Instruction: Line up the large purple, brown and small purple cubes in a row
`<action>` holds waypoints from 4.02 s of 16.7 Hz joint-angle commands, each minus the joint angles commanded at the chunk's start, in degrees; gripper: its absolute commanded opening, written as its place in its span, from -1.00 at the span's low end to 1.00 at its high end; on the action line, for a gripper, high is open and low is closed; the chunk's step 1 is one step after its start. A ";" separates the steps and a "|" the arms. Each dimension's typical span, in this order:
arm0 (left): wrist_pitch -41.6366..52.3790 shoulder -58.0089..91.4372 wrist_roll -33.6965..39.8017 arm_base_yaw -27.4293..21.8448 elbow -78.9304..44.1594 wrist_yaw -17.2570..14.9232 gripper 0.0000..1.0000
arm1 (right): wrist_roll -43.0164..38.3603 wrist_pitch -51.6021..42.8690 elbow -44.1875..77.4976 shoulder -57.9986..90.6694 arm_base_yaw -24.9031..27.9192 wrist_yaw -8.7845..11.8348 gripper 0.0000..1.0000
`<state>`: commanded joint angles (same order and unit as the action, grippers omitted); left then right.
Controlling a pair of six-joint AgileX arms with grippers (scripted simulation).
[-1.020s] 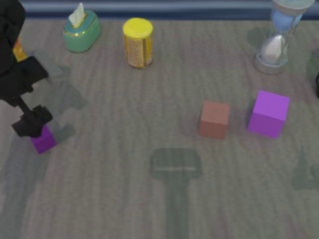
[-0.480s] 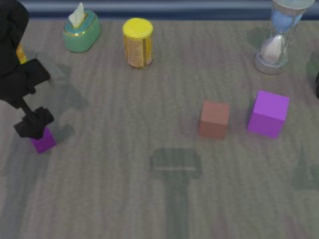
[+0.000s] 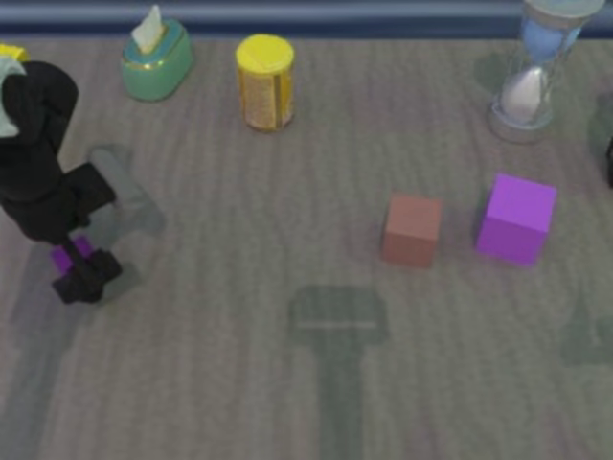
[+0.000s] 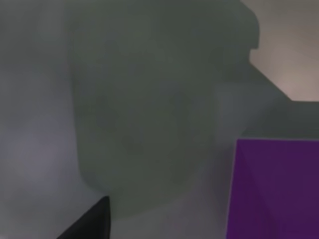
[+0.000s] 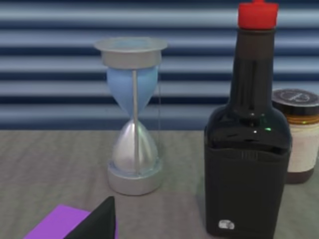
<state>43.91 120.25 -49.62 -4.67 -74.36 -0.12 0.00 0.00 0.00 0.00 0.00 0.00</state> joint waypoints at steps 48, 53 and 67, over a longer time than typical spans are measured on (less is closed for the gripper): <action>22.14 1.04 3.95 -15.37 -23.32 -0.98 -1.00 | 0.00 0.00 0.00 0.00 0.00 0.00 1.00; 29.54 10.30 8.26 -35.07 -39.27 -1.08 -1.00 | 0.00 0.00 0.00 0.00 0.00 0.00 1.00; 29.83 16.36 11.74 -48.58 -47.31 -0.90 -1.00 | 0.00 0.00 0.00 0.00 0.00 0.00 1.00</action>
<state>73.74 136.61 -37.88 -53.25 -121.67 -1.02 0.00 0.00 0.00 0.00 0.00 0.00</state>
